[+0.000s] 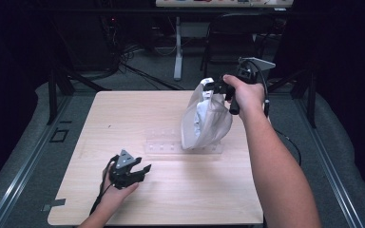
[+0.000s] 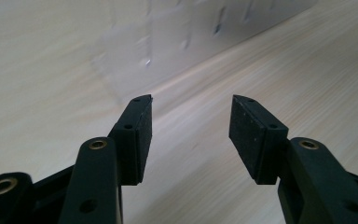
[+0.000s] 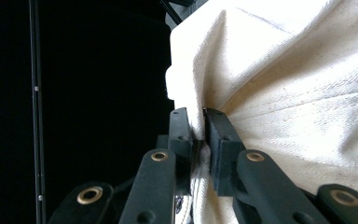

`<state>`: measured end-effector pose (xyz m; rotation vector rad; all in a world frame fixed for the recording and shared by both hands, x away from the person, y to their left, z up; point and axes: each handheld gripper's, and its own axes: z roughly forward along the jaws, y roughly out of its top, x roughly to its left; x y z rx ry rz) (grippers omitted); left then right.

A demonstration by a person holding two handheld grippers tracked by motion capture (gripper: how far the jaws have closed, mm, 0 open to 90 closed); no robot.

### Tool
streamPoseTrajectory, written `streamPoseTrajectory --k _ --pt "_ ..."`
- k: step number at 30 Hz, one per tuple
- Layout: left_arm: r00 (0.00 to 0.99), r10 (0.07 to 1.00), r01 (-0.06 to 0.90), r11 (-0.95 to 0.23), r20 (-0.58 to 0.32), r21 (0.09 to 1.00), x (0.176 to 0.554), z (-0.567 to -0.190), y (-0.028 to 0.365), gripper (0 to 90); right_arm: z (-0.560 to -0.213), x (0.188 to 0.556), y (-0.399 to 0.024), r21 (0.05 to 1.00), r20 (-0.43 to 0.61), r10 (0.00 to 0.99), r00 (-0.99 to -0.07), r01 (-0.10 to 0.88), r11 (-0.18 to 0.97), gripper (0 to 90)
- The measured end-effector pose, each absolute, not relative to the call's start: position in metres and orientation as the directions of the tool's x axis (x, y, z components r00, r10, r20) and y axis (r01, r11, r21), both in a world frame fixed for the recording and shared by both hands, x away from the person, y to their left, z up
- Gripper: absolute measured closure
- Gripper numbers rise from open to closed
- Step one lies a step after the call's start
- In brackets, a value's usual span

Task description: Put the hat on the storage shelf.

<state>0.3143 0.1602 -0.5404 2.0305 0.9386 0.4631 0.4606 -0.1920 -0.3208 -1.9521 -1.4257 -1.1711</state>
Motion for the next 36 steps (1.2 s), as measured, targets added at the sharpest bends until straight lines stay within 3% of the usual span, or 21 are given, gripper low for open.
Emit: streamPoseTrajectory --k 10,19,27,36 --pt "0.715 0.695 0.347 -0.446 0.076 0.825 0.324 -0.524 0.082 48.1 -0.320 0.460 -0.191 0.125 0.833 0.545 0.091 0.930 -0.345 81.9" --pt "0.690 0.717 0.338 -0.438 0.097 0.833 0.336 -0.521 0.053 48.4 -0.320 0.459 -0.189 0.130 0.834 0.545 0.085 0.930 -0.344 81.8" --pt "0.702 0.708 0.327 -0.414 0.074 0.850 0.341 -0.523 0.053 72.6 -0.320 0.458 -0.187 0.134 0.830 0.552 0.073 0.936 -0.325 81.7" --pt "0.715 0.695 0.315 -0.413 0.072 0.855 0.343 -0.522 0.064 81.9 -0.318 0.456 -0.185 0.140 0.834 0.548 0.062 0.937 -0.319 81.7"
